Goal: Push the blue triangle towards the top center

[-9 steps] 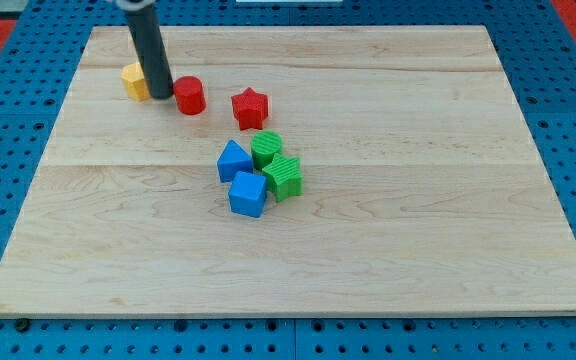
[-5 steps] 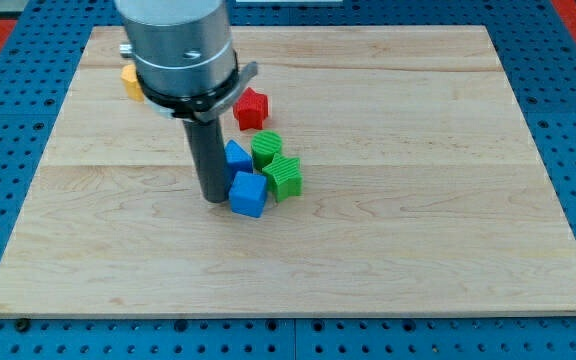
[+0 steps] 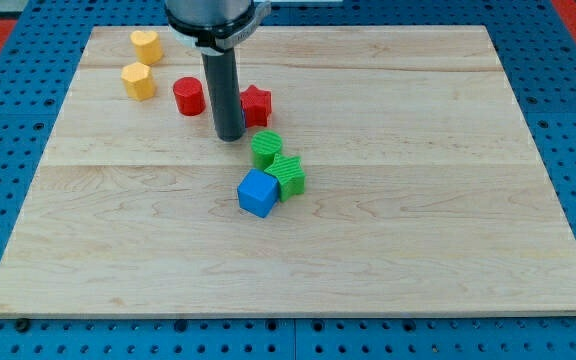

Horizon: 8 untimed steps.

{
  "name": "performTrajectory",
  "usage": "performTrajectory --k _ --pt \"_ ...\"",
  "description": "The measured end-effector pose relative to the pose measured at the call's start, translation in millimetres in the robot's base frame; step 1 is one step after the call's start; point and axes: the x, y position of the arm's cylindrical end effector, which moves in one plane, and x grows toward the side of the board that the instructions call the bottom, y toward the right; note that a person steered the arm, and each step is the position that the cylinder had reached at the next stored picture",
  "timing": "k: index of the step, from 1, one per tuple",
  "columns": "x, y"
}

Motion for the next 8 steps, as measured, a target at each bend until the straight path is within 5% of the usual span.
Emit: performTrajectory --k 3,8 --pt "-70.6 -14.1" --pt "-105.0 -54.4"
